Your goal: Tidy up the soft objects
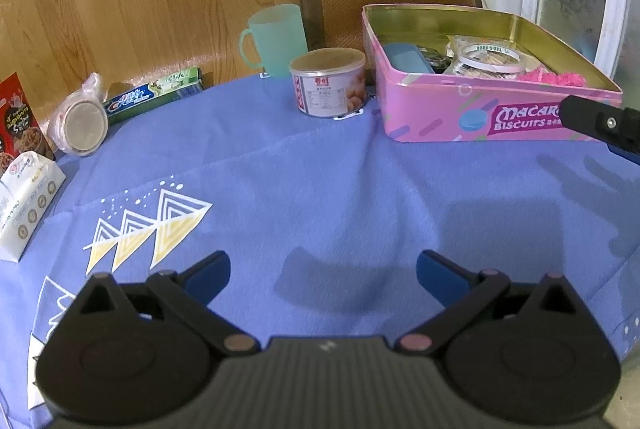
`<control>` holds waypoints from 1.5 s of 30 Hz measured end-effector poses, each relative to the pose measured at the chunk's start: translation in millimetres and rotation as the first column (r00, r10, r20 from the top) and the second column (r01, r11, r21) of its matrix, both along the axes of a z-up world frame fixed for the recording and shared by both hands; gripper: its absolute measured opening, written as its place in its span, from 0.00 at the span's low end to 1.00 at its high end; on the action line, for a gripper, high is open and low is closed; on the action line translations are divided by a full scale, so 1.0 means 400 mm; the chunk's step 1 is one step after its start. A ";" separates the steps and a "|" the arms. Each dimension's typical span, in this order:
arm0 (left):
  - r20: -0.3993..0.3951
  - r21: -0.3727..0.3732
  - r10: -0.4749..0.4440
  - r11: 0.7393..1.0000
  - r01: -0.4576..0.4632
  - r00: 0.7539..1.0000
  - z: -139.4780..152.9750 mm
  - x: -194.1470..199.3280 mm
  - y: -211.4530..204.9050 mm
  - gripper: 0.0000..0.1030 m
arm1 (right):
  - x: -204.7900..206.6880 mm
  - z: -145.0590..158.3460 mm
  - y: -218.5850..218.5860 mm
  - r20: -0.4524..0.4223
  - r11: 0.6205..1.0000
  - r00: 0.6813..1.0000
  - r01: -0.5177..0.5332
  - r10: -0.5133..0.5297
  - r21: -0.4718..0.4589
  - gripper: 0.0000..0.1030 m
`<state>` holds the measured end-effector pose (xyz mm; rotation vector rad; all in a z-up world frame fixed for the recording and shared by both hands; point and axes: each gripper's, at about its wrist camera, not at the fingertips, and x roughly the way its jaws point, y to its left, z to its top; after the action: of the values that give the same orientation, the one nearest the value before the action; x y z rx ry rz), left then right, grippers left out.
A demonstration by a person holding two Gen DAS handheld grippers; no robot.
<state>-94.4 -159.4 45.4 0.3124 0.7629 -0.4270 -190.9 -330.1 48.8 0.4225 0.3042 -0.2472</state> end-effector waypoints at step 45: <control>-0.024 0.000 0.000 1.000 0.000 1.000 -0.007 0.002 0.001 1.00 | 0.004 -0.012 0.006 -0.011 1.000 1.000 -0.006 0.006 0.013 0.88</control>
<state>-93.8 -159.2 42.6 0.3080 0.7863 -0.4318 -189.4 -327.5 43.8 0.4335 0.3178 -0.2420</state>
